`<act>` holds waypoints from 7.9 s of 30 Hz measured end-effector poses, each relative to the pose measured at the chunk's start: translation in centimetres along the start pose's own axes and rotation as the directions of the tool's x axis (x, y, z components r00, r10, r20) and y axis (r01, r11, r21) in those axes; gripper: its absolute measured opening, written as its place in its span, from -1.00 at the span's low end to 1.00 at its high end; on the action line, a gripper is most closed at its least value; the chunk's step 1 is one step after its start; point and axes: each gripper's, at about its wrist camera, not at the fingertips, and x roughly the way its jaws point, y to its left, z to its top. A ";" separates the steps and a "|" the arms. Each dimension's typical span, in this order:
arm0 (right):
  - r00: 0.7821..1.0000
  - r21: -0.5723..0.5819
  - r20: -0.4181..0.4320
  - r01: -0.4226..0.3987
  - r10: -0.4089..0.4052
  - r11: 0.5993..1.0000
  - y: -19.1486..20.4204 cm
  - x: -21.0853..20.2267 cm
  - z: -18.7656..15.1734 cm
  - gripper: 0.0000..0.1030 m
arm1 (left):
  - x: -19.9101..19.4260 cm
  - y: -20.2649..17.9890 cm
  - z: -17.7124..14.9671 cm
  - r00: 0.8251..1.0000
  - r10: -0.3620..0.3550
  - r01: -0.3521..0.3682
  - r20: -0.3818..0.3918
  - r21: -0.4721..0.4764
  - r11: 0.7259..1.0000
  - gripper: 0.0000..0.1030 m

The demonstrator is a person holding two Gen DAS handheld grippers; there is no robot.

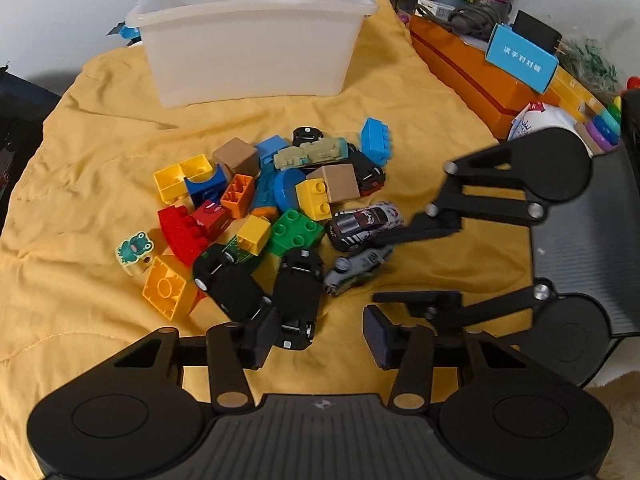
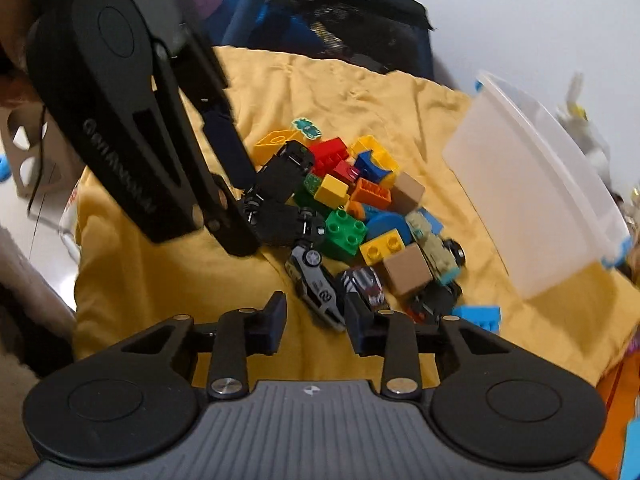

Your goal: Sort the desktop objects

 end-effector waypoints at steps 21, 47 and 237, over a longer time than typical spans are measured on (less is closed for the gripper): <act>0.998 -0.212 0.034 -0.044 0.053 0.976 -0.6 2.7 0.4 -0.12 | 3.8 2.5 1.2 0.998 -0.021 0.017 -0.054 -0.082 0.996 -0.58; 0.986 0.560 -0.062 -0.095 0.156 0.823 -4.6 -0.8 -3.4 -0.28 | 3.4 3.7 1.3 1.000 -0.018 0.020 0.009 -0.355 0.935 -0.50; 0.994 0.381 -0.017 -0.093 0.107 0.920 -8.4 -0.2 -3.9 0.03 | 2.6 -0.9 -0.4 0.985 0.157 -0.152 -0.066 0.079 0.985 -0.08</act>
